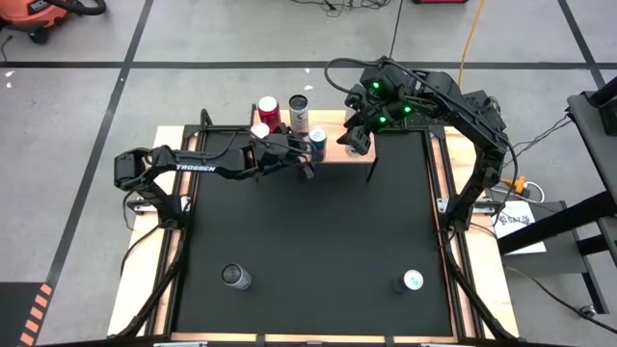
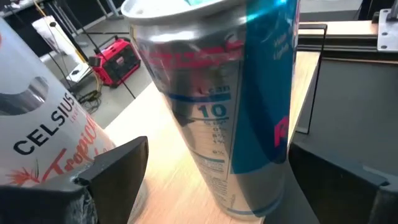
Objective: Place canned beverage on shelf
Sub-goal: Put the top blue soda can on the shelf
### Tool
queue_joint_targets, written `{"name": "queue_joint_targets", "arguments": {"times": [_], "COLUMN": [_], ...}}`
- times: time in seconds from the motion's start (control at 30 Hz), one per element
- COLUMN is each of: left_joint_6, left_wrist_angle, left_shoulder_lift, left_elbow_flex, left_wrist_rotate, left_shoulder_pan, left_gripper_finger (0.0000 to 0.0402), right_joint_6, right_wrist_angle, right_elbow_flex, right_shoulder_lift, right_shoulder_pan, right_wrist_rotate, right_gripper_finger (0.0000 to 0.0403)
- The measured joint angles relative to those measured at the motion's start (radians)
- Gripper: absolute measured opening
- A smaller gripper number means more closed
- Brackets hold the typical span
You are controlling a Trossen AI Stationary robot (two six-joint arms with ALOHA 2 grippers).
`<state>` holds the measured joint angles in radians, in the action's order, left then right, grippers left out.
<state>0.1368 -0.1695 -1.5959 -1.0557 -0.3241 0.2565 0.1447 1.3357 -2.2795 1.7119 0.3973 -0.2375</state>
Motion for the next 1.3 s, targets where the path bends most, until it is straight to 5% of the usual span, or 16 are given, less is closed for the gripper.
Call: {"name": "queue_joint_targets", "arguments": {"times": [1.3], "left_joint_6": [0.029], "left_wrist_angle": [0.073], "left_shoulder_lift": [0.024], "left_elbow_flex": [0.0], "left_wrist_rotate": [-0.026], "left_shoulder_pan": [-0.018], "left_gripper_finger": [0.0391], "right_joint_6": [-0.06], "right_wrist_angle": [0.0], "right_elbow_flex": [0.0], "right_shoulder_lift": [0.0], "right_shoulder_pan": [0.0], "right_wrist_rotate": [0.0], "right_gripper_finger": [0.0274]}}
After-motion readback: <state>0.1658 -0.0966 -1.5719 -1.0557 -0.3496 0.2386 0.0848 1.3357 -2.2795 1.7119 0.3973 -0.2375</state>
